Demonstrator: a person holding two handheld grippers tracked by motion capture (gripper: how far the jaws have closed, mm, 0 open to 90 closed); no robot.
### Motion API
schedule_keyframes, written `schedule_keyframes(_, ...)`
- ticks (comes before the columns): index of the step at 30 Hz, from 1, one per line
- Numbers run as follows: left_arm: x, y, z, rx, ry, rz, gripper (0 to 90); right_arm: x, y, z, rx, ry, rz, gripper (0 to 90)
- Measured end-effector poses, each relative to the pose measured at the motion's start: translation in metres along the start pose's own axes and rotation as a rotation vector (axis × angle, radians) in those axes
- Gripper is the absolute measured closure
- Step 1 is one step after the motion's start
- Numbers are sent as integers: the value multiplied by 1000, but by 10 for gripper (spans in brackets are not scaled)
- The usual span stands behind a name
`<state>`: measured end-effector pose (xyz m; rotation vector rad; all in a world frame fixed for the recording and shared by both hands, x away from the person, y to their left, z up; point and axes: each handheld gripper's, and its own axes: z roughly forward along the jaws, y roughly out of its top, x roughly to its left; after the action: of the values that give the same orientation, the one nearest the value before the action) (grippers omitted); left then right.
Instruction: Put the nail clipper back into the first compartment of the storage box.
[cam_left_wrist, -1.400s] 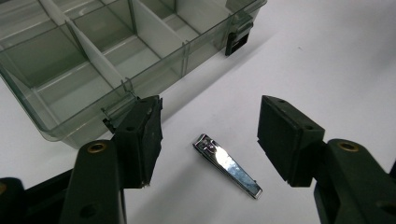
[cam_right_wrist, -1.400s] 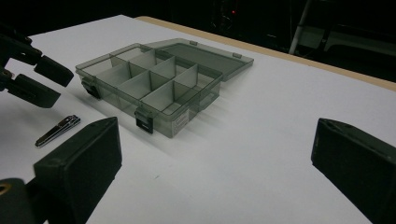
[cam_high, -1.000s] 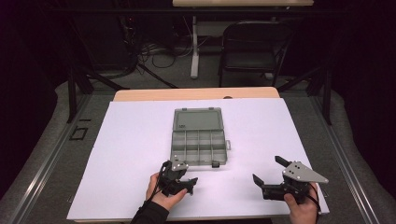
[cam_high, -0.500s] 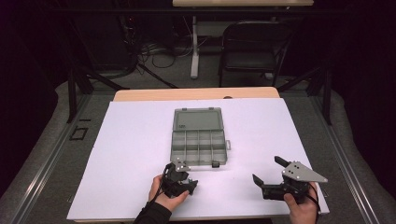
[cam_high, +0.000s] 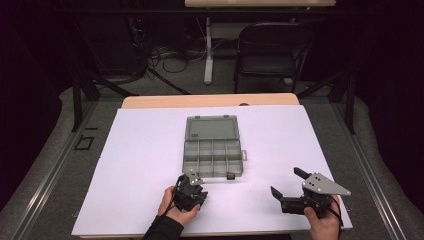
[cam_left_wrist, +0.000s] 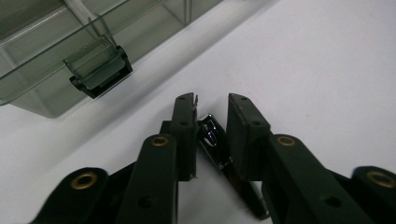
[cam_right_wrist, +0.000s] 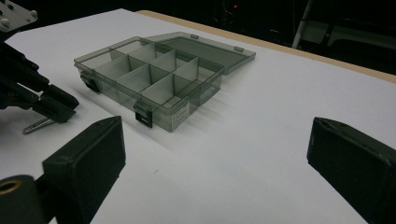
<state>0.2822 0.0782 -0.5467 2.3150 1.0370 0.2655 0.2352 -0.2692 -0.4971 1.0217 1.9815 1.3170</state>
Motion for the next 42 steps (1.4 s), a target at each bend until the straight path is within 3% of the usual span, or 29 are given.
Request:
schedule_keyframes(12, -2, 0, -2, 18, -16, 34, 796, -1, -1, 1, 11, -2, 1, 52)
schedule_keyframes(19, 3, -1, -2, 9, -52, -15, 764, -2, -2, 1, 11, -3, 2, 58)
schedule_keyframes(29, 1, -3, -5, 21, -35, -27, 737, -1, -1, 1, 10, -1, 1, 60)
schedule_keyframes(35, -6, -3, -4, 25, 10, -8, 788, -1, -2, 2, 15, 3, 4, 64)
schedule_keyframes(42, -4, -3, -5, 30, -5, -29, 792, -1, -3, 3, 11, 2, 4, 66)
